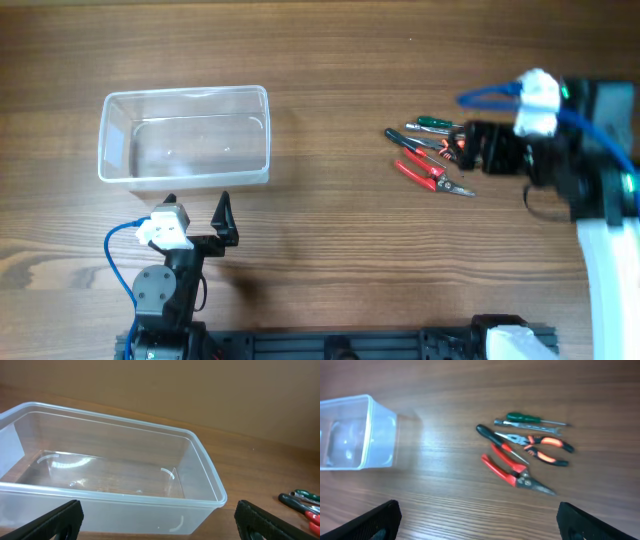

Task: Pack container
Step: 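Move the right gripper over the tools and grasp the red-handled snips, then lift the snips and carry them left over the clear container, then open the right gripper to drop the snips, withdraw right, then lower the right gripper onto the black-handled screwdriver and grasp it, then carry the black screwdriver left over the container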

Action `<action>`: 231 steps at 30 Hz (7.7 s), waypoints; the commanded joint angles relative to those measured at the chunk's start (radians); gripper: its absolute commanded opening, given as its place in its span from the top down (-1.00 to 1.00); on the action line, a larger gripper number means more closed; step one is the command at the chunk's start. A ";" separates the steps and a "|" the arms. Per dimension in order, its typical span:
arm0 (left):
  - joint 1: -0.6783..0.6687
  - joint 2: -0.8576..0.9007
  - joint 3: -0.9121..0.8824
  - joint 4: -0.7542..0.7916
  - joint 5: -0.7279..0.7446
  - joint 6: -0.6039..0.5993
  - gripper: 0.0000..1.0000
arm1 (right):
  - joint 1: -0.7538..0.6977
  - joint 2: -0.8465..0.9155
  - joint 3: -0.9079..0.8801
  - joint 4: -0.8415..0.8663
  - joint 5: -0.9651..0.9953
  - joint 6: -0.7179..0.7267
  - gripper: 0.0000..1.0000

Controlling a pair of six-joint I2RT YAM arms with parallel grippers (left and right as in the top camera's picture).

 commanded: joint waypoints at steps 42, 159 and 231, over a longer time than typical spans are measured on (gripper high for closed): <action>0.006 -0.001 -0.005 -0.001 -0.003 -0.009 -1.00 | 0.282 0.814 -0.014 0.169 0.253 -0.207 -0.09; 0.006 -0.001 -0.004 -0.001 -0.003 -0.009 -0.99 | 0.182 0.867 0.245 0.159 0.011 -0.310 -0.15; 0.006 -0.001 -0.004 -0.001 -0.003 -0.009 -1.00 | 0.849 0.995 0.474 0.626 -0.092 -0.757 0.91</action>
